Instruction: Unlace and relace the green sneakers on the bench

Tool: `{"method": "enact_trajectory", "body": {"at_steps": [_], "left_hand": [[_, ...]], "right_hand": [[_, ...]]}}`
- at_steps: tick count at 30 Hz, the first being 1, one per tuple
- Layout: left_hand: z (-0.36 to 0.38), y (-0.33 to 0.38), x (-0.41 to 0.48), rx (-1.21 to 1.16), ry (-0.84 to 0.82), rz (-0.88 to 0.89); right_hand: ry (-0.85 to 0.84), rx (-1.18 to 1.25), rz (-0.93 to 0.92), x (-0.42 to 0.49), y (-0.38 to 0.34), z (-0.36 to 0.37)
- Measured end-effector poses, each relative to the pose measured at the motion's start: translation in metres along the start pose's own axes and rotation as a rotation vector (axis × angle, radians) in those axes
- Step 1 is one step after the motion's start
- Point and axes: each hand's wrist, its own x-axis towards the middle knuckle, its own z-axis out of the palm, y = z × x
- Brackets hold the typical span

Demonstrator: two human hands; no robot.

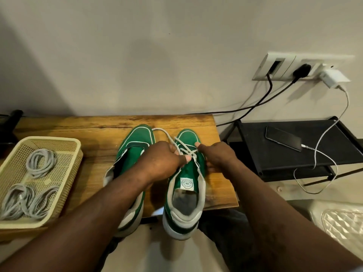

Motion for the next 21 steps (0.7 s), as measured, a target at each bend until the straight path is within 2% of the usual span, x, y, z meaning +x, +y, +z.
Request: {"method": "enact_trajectory", "body": {"at_steps": [6,10,15,21], "left_hand": [[0.006,-0.003,-0.001,0.056,0.052,0.003],[0.018,-0.009,-0.005,0.209,0.091,0.131],[0.037,-0.022,-0.014,0.496,0.208,0.276],[0.035,-0.027,-0.02,0.531,0.192,0.316]], "right_hand": [[-0.109,0.303,0.112,0.007,-0.001,0.0],[-0.178,0.534,0.149,0.0,-0.005,-0.001],[-0.042,0.463,0.058,-0.003,-0.022,0.001],[-0.129,0.43,0.152,0.004,-0.028,0.002]]}}
